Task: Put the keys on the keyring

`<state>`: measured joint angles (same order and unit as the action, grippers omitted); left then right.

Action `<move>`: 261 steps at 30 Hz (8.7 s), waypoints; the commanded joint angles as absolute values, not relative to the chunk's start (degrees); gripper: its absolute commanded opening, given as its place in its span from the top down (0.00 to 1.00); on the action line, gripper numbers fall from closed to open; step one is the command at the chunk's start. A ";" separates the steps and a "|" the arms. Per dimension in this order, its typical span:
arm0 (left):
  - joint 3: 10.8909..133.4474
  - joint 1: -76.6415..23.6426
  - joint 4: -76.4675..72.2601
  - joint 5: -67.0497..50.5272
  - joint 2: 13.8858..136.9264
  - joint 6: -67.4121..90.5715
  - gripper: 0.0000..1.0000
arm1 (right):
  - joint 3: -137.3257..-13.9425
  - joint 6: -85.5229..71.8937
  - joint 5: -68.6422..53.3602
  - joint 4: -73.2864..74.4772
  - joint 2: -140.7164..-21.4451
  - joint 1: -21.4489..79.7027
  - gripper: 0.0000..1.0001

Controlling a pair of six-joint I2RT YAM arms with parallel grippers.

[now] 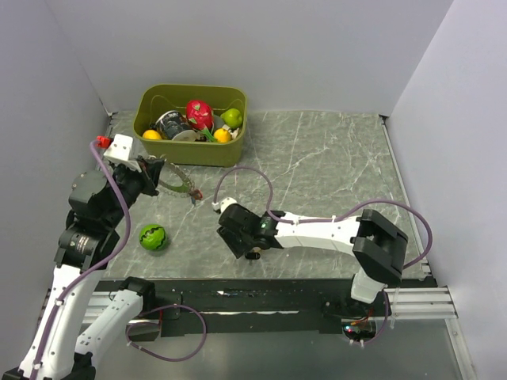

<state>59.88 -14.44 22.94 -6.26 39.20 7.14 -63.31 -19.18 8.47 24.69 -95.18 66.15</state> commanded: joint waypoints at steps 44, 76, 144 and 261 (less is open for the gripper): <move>57.92 -14.15 16.79 -10.46 39.11 7.82 0.99 | -58.18 -25.84 -8.53 18.28 -99.32 56.95 0.66; 57.30 -14.15 16.87 -11.07 38.41 7.73 0.99 | -69.52 -22.68 7.73 31.38 -105.29 65.92 0.58; 56.95 -14.24 15.47 -31.64 38.50 4.66 0.99 | -52.64 -11.59 -2.13 27.41 -75.22 46.84 1.00; 62.32 -38.23 12.14 -42.10 55.28 3.43 0.99 | -49.48 1.22 -22.95 24.69 -37.53 47.02 1.00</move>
